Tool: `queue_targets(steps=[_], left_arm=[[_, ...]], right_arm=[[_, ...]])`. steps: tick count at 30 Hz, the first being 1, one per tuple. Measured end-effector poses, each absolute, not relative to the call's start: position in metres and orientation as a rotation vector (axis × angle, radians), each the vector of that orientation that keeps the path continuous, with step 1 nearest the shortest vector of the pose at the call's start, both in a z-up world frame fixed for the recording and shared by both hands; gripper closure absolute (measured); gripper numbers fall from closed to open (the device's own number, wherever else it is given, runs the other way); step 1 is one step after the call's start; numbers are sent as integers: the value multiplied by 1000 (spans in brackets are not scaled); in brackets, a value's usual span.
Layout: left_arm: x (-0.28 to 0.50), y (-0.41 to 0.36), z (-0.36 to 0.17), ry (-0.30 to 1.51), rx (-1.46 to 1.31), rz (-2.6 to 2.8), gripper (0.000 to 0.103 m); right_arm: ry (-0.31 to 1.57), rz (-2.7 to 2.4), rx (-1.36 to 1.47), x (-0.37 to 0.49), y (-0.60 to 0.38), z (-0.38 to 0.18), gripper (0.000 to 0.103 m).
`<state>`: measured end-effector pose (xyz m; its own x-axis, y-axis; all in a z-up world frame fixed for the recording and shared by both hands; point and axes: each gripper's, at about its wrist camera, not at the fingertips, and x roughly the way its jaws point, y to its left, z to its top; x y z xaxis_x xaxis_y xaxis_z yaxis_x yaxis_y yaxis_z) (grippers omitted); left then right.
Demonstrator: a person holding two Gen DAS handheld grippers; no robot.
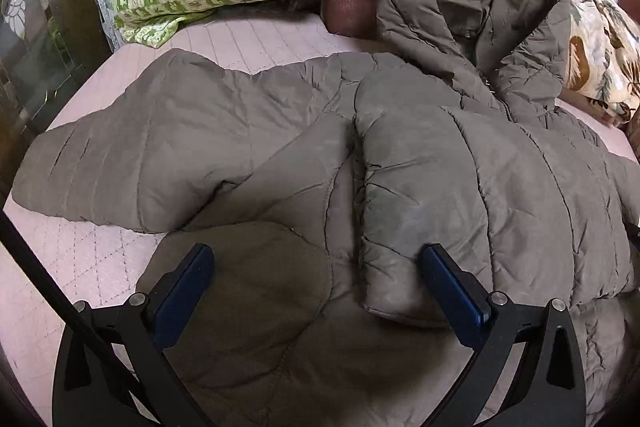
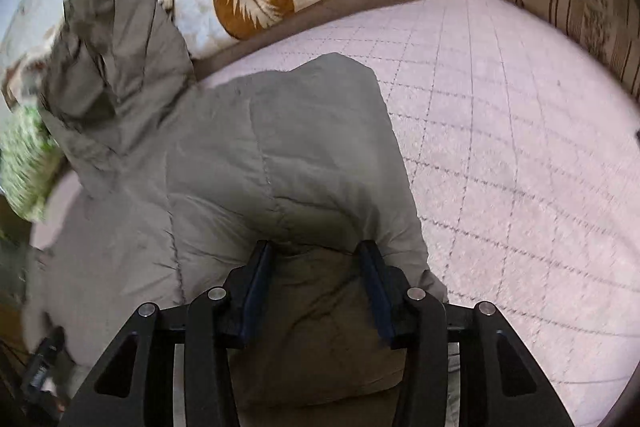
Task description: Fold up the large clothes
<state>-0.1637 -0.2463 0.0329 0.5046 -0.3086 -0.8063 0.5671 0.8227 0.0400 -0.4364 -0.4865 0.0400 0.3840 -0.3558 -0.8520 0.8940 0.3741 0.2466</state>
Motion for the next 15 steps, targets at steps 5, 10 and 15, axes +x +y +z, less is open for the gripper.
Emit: queue_targets(steps=[5, 10, 15], left_arm=[[-168, -239, 41, 857, 296, -551, 0], [-177, -230, 59, 802, 257, -572, 0], [-181, -232, 59, 789, 299, -571, 0]], right_arm=[[789, -964, 704, -428, -474, 59, 53], [734, -859, 564, -400, -440, 90, 53], [785, -759, 518, -371, -416, 80, 53]])
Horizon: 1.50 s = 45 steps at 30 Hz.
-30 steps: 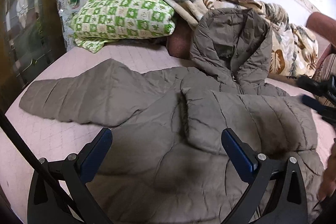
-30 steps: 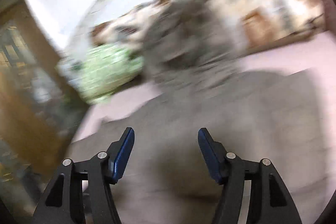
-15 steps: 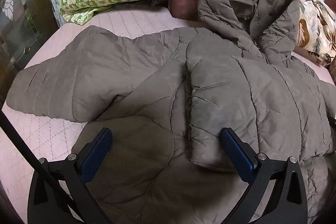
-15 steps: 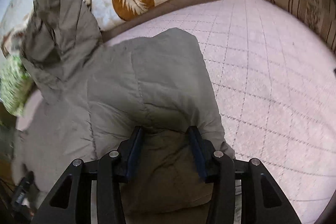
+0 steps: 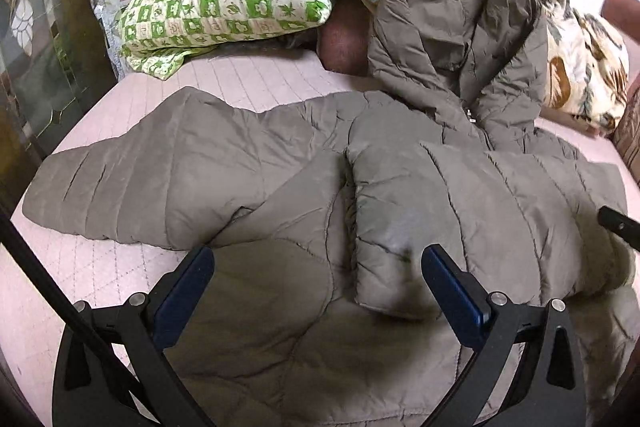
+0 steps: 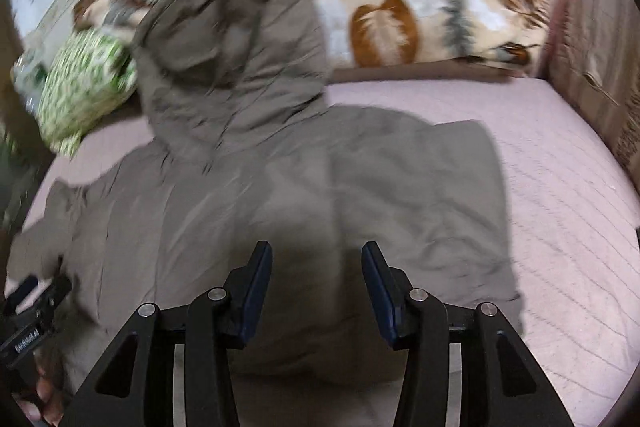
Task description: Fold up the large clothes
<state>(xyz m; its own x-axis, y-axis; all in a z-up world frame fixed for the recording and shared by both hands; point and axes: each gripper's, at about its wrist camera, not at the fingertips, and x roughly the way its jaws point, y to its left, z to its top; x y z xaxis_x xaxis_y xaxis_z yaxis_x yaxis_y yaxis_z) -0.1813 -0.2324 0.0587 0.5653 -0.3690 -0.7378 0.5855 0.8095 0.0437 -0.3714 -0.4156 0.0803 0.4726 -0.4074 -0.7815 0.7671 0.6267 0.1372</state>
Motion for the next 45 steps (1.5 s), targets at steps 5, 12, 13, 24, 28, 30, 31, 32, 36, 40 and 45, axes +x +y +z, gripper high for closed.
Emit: queue_targets(steps=[5, 12, 13, 24, 28, 30, 31, 32, 36, 40, 45], left_arm=[[-181, -240, 45, 831, 355, -570, 0], [-183, -228, 62, 792, 299, -588, 0], [-182, -225, 65, 788, 286, -586, 0], [-149, -164, 87, 789, 167, -514, 0], [-130, -138, 89, 802, 122, -466, 0], [-122, -125, 89, 802, 107, -442, 0], [-118, -119, 89, 804, 100, -433, 0], [-114, -114, 89, 808, 93, -426, 0], [-98, -91, 88, 824, 57, -390, 0], [-80, -67, 90, 804, 47, -332, 0], [-38, -18, 85, 824, -24, -237, 0]], right_arm=[[891, -742, 476, -352, -402, 57, 46], [837, -729, 499, -354, -399, 69, 46], [832, -722, 494, -353, -396, 72, 46], [797, -665, 503, -344, -372, 90, 46], [791, -638, 535, -341, -363, 92, 46], [785, -624, 520, -340, -352, 97, 46], [780, -616, 514, -340, -347, 99, 46], [772, -608, 508, -340, -340, 103, 46], [726, -559, 507, -348, -311, 114, 46], [710, -515, 474, -347, -284, 117, 46], [713, -452, 405, -335, -266, 109, 46]])
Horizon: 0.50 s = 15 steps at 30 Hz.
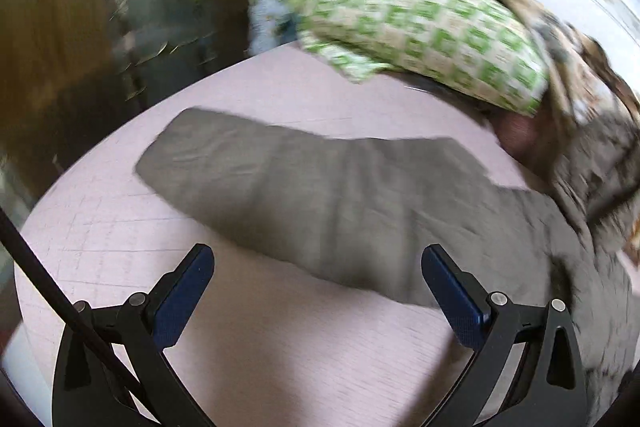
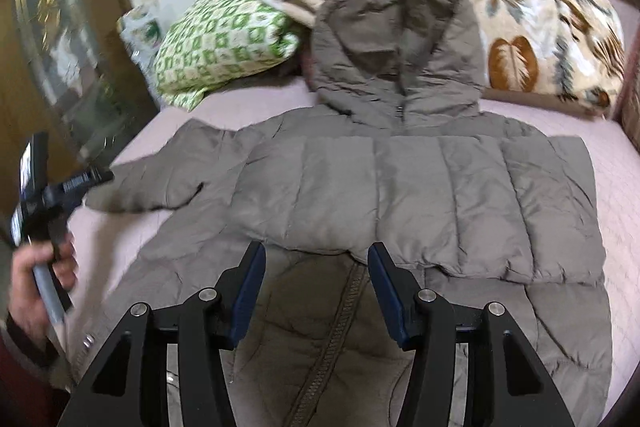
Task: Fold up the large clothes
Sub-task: 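Grasp the other sleeve cuff by the green pillow with the left tool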
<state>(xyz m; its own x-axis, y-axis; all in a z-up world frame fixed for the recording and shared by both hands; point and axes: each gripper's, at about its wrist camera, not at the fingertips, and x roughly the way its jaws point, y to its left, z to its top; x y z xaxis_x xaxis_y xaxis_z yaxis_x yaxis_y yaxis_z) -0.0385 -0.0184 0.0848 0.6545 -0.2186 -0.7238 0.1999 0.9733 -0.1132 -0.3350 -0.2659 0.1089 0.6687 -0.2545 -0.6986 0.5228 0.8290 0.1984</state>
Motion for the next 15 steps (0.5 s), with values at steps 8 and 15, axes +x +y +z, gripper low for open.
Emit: queue_targets(steps=[8, 15], left_arm=[[26, 78, 53, 956, -326, -171, 13], [55, 125, 28, 973, -596, -197, 28]], right_arm=[[733, -449, 411, -333, -277, 97, 46], [744, -448, 410, -332, -278, 91, 46]])
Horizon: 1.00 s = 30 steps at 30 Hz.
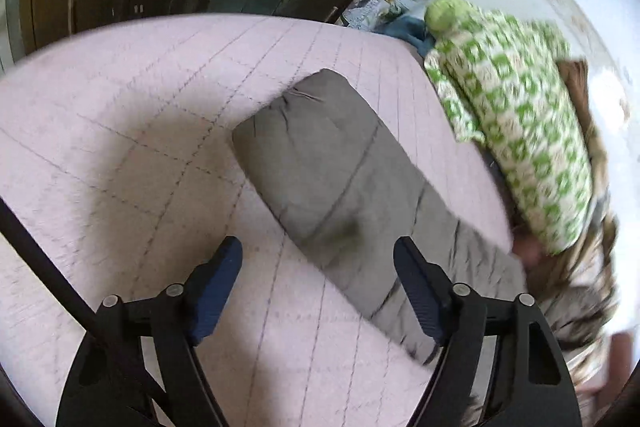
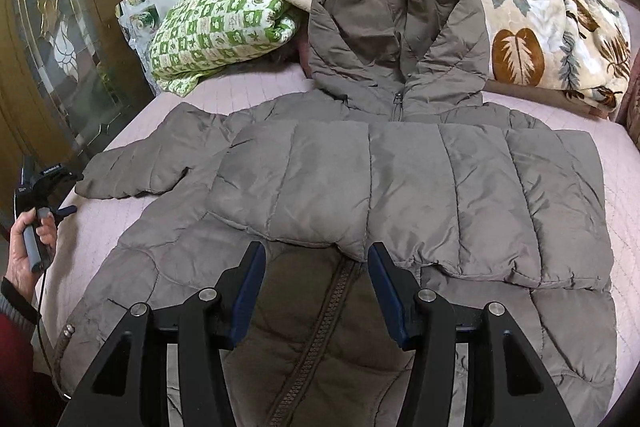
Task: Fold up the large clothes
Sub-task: 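Grasp the other sleeve cuff by the green pillow with the left tool, then lift the sleeve across the jacket body and open the left tool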
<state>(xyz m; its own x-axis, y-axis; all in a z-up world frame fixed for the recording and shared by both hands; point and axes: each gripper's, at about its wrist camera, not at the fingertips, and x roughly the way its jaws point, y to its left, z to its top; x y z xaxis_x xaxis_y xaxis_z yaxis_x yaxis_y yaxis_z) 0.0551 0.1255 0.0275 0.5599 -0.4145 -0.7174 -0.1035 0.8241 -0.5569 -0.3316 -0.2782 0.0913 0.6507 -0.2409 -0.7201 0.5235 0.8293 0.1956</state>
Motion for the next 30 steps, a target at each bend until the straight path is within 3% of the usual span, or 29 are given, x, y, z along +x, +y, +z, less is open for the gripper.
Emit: queue_targets(steps=[11, 12, 14, 15, 21, 30], left_arm=[[92, 116, 14, 834, -664, -149, 31], [91, 112, 15, 818, -640, -124, 35], [92, 108, 15, 819, -612, -90, 80], [95, 107, 12, 844, -631, -122, 90], [81, 101, 45, 768, -599, -163, 91], [30, 51, 147, 595, -505, -398, 91]], right_arm=[[745, -463, 405, -325, -281, 86, 46], [746, -465, 407, -325, -283, 86, 46], [746, -468, 416, -325, -286, 84, 46], [744, -470, 420, -327, -288, 84, 46], [711, -486, 449, -335, -296, 90, 46], [654, -524, 462, -347, -303, 102, 46]])
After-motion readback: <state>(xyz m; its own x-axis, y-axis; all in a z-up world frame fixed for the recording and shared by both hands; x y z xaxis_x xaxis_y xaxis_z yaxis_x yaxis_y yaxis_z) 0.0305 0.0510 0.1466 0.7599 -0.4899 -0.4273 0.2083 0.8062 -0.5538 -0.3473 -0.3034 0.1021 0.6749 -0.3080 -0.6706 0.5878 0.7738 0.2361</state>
